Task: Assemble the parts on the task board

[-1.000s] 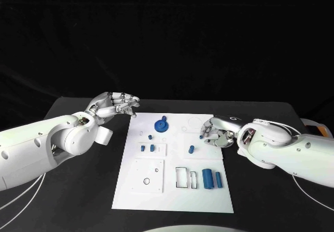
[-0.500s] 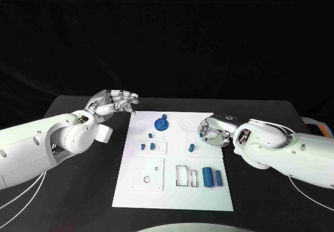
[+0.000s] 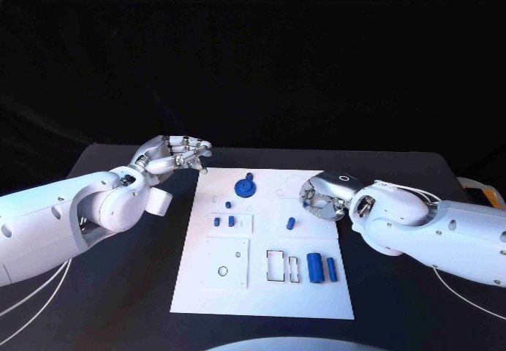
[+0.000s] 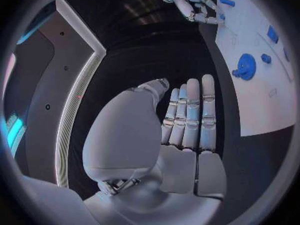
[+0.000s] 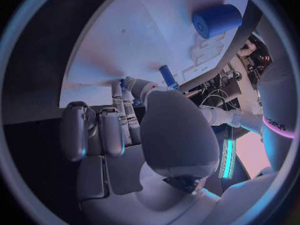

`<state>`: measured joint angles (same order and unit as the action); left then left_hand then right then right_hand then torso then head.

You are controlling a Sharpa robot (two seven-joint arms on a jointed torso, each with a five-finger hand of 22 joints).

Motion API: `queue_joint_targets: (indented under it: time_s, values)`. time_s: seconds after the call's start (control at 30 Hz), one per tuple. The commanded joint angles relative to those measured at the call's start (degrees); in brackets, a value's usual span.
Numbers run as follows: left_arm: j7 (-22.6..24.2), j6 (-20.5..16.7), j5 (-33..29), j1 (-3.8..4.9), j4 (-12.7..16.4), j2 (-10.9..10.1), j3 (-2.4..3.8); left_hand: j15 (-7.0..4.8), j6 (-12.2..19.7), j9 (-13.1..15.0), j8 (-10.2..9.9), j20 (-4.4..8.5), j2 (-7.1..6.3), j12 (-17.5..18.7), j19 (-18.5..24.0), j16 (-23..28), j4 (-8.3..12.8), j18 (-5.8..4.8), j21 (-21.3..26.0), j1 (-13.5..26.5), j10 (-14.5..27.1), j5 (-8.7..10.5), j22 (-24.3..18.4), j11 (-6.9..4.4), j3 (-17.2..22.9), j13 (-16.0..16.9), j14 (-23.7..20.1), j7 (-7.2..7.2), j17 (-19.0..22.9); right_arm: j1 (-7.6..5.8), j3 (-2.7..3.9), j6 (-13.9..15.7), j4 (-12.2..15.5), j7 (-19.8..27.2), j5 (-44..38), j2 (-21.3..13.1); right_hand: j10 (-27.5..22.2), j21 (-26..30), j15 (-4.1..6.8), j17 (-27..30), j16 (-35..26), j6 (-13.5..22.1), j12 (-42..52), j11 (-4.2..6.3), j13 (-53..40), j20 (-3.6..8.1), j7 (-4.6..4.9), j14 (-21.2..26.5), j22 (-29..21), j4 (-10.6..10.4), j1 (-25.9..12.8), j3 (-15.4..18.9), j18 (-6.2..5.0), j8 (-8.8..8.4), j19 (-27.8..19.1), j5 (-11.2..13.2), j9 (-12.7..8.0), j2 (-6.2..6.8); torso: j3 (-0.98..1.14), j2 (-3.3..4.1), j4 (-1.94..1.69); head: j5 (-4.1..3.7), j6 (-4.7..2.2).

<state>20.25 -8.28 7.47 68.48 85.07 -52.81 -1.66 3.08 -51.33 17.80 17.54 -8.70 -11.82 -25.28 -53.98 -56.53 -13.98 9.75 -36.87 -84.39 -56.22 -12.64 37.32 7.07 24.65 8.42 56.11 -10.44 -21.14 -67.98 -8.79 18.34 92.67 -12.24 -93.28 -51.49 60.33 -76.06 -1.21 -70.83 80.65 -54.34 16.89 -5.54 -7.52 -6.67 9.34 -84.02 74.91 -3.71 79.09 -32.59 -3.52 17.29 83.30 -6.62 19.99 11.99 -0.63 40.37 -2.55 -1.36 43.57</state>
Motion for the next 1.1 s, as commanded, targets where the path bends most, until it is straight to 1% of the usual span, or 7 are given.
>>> queue_joint_targets:
  time_s: [0.03,0.23,0.37,0.63,0.73,0.97,1.1]
  values:
    - [0.7,0.1,-0.4,0.02,0.2,0.0,0.06,0.12,-0.1,-0.1,0.3,-0.08,-0.08,0.2,-0.5,-0.1,0.3,0.74,0.2,-0.4,0.1,-0.19,-0.1,-0.08,0.0,-0.1,0.4,-0.12,-0.1,0.62,-0.32,-3.4,-0.1,-2.5,-3.1,0.4,0.5,-0.4,0.42,0.1,0.3,-0.4,0.4,0.09,0.1,0.00,-0.02,-2.2,8.6,0.4,0.0,-0.5,0.41,0.35,0.5,0.3,0.1,-0.48,0.03,-0.01,0.05,-0.02,0.09]
    - [0.6,0.1,-0.4,0.02,0.2,0.0,0.05,0.12,-0.1,-0.1,0.3,-0.07,-0.11,0.3,-0.6,-0.1,0.4,0.73,0.2,-0.5,0.2,-0.18,-0.1,-0.06,0.0,-0.1,0.5,-0.15,-0.1,1.05,-0.32,-4.1,0.0,-3.2,-4.4,1.0,0.7,-0.5,0.47,0.0,0.4,-0.4,0.5,0.13,0.1,0.09,-0.04,-2.3,8.7,0.8,-0.5,-0.7,0.44,0.30,0.6,1.5,0.0,-0.36,0.03,0.00,0.06,-0.02,0.21]
    - [0.5,0.4,-0.4,0.02,0.2,0.0,0.05,0.20,0.0,-0.1,0.3,-0.09,-0.30,0.4,-0.7,-0.2,0.4,0.70,0.3,-0.3,0.4,-0.15,-0.1,0.05,-0.2,-0.2,0.5,-0.25,-0.2,1.28,-0.32,-5.1,0.1,-3.7,-5.2,1.2,0.7,-0.5,0.47,0.1,0.4,-0.4,0.5,0.13,0.1,0.10,-0.05,-2.3,8.8,0.9,-0.6,-0.8,0.44,0.28,0.6,1.7,0.0,-0.32,0.00,0.02,0.02,-0.30,0.25]
    - [0.2,0.5,-0.2,0.02,0.3,0.0,0.05,0.36,0.4,-0.2,0.2,-0.16,-0.58,0.6,-0.7,-0.2,0.3,0.64,0.4,-0.1,0.9,-0.21,-0.2,0.25,-0.5,-0.3,0.4,-0.46,-0.2,1.52,-0.32,-6.4,0.6,-4.8,-7.7,1.4,0.8,-0.7,0.57,0.2,0.4,-0.7,0.4,0.25,0.1,0.17,-0.18,-2.3,8.9,1.8,-0.3,-1.6,0.50,0.38,0.7,2.1,0.1,-0.58,0.00,-0.03,0.06,-0.40,0.27]
    - [0.1,0.6,0.0,0.02,0.3,0.0,0.05,0.38,0.4,-0.2,0.2,-0.17,-0.56,0.7,-0.7,-0.1,0.4,0.64,0.5,-0.1,1.0,-0.22,-0.2,0.28,-0.5,-0.3,0.3,-0.48,-0.2,1.60,-0.32,-6.3,0.7,-5.2,-8.5,1.6,1.4,-1.1,0.72,0.2,0.4,-1.4,0.6,0.45,0.0,0.28,-0.40,-2.3,9.1,2.3,-0.5,-2.2,0.57,0.66,0.9,2.7,0.2,-1.05,-0.02,-0.03,0.06,-0.42,0.30]
    - [-0.2,0.4,0.3,0.01,0.5,0.0,0.05,0.42,0.5,-0.2,0.3,-0.19,-0.40,0.7,-0.7,-0.1,0.6,0.64,0.5,-0.4,1.2,-0.27,-0.2,0.34,-0.5,-0.3,0.2,-0.52,-0.3,1.79,-0.32,-4.0,1.1,-6.6,-10.8,1.7,4.1,-2.3,1.63,0.6,0.5,-4.0,1.3,1.50,-0.4,1.05,-1.30,-2.3,9.9,4.5,-0.2,-4.8,0.82,2.07,1.4,3.5,0.9,-3.63,-0.01,-0.01,0.02,-0.61,0.23]
    - [-0.3,0.3,0.3,0.01,0.6,0.0,0.05,0.42,0.5,-0.2,0.3,-0.19,-0.36,0.7,-0.7,-0.1,0.6,0.64,0.5,-0.5,1.3,-0.29,-0.2,0.34,-0.5,-0.3,0.2,-0.53,-0.3,1.83,-0.32,-3.1,1.3,-7.1,-11.2,1.7,4.5,-2.4,1.74,0.6,0.5,-4.2,1.2,1.64,-0.5,1.20,-1.39,-2.3,9.9,5.0,-0.3,-5.5,0.83,2.23,1.5,3.4,1.1,-4.19,0.03,0.00,0.02,-0.68,0.21]
